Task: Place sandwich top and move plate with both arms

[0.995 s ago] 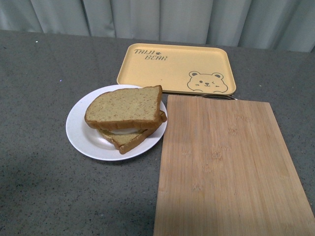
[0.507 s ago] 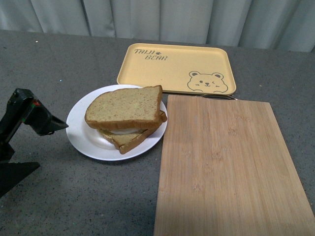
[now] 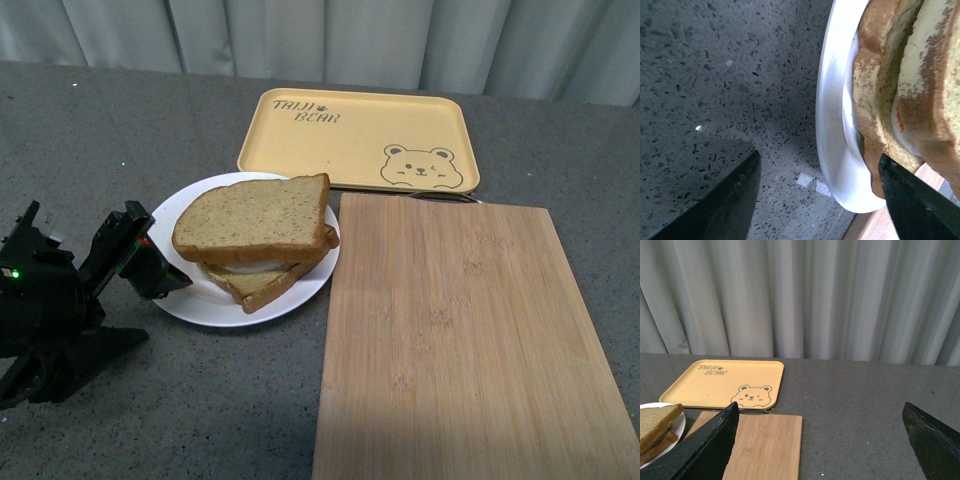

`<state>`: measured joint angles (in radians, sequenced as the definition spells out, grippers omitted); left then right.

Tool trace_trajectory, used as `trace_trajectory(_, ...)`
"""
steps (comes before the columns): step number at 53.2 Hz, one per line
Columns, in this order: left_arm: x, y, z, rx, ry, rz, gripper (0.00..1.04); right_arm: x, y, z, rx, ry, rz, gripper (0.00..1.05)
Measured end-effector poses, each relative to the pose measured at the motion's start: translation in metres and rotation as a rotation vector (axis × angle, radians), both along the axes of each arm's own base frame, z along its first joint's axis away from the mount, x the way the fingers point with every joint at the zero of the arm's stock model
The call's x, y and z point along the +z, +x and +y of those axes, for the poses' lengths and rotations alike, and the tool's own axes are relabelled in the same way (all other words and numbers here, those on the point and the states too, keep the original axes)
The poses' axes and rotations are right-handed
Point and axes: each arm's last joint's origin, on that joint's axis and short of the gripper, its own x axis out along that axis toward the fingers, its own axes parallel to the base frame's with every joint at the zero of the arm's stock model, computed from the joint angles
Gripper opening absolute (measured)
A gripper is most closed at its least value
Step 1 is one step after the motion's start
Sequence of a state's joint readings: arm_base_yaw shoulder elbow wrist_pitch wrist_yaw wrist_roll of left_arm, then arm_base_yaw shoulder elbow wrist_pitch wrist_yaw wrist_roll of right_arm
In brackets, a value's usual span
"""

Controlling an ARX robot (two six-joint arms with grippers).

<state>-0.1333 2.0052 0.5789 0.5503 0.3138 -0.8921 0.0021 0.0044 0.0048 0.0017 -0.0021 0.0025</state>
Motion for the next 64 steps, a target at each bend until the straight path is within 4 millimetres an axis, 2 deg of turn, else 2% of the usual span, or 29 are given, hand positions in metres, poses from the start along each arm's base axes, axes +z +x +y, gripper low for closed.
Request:
trace_trajectory(17, -0.004, 0.019, -0.002, 0.002, -0.041, -0.001, 0.19, 0.000, 0.000, 0.000, 0.000, 0.000, 0.000, 0.95)
trace_trajectory(25, 0.001, 0.025, 0.002, 0.014, -0.111, -0.015, 0.04, 0.000, 0.000, 0.000, 0.000, 0.000, 0.000, 0.95)
trace_trajectory(37, 0.013, 0.019, 0.006, 0.034, -0.243, -0.075, 0.04, 0.000, 0.000, 0.000, 0.000, 0.000, 0.000, 0.95)
trace_trajectory(45, 0.031, 0.015, 0.003, 0.050, -0.392, -0.160, 0.04, 0.000, 0.000, 0.000, 0.000, 0.000, 0.000, 0.95)
trace_trajectory(52, 0.049, 0.028, -0.007, 0.043, -0.448, -0.216, 0.04, 0.000, 0.000, 0.000, 0.000, 0.000, 0.000, 0.95)
trace_trajectory(64, 0.052, 0.067, -0.032, 0.065, -0.436, -0.202, 0.04, 0.000, 0.000, 0.000, 0.000, 0.000, 0.000, 0.95)
